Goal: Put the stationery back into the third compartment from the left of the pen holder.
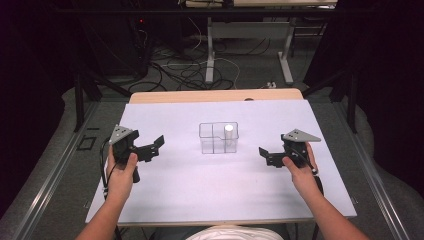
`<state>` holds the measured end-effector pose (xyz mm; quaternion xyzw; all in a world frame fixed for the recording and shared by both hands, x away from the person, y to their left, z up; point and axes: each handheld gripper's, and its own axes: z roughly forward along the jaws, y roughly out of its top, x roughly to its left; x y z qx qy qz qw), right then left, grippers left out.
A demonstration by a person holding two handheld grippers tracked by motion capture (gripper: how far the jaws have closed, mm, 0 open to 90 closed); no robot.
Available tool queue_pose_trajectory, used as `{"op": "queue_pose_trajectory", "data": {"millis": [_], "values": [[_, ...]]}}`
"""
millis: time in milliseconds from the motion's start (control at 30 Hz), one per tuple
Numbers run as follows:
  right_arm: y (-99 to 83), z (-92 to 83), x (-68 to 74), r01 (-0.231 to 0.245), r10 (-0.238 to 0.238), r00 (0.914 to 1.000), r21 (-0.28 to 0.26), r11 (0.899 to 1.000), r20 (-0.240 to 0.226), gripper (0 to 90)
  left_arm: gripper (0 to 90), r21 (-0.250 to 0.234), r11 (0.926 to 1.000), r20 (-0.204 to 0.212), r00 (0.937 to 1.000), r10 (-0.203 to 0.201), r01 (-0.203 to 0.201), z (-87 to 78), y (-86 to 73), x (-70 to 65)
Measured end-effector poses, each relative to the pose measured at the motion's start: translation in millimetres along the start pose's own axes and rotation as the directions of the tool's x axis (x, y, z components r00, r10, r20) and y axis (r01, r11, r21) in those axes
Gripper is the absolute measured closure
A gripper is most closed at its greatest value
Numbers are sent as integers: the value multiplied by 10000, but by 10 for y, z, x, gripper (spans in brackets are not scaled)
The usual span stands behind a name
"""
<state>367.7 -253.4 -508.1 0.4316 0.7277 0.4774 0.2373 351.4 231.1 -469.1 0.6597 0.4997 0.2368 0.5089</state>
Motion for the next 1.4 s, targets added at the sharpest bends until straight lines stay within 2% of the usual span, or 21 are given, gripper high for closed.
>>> {"op": "queue_pose_trajectory", "data": {"millis": [133, 300, 400, 567, 633, 800, 900, 967, 1400], "values": [[-18, 7, -20, -41, 41, 10000, 83, 10000, 62, 0, 3, 265, 9994, -490, 9985, 245, -232, -40, -94, 127], [-52, 32, -46, -88, 85, 9999, 222, 9997, 104, 0, 4, 515, 9986, -890, 9960, -88, 134, 0, -269, 320], [-71, 37, -53, -57, 52, 9999, 342, 9994, 146, 0, 3, 455, 9983, -1129, 9931, -312, 366, 5, -324, 426], [-97, 52, -91, -123, 115, 9997, 396, 9991, 208, 0, 4, 537, 9959, -1295, 9895, -648, 723, 15, -400, 526], [-110, 55, -101, -261, 253, 9995, 417, 9988, 196, 0, 4, 594, 9933, -1277, 9876, -911, 993, 29, -434, 537], [-129, 61, -121, -195, 181, 9995, 534, 9984, 266, 0, 4, 931, 9922, -1449, 9871, -683, 823, 74, -484, 554], [-140, 71, -119, -217, 204, 9995, 562, 9982, 248, 0, 4, 1036, 9902, -1441, 9865, -778, 933, 88, -515, 570], [-146, 82, -114, -302, 291, 9994, 572, 9979, 210, 0, 4, 1154, 9897, -1454, 9871, -676, 848, 90, -527, 578], [-162, 94, -155, -482, 463, 9984, 637, 9968, 309, 0, 4, 1285, 9867, -1617, 9837, -787, 1000, 99, -563, 611]]}}
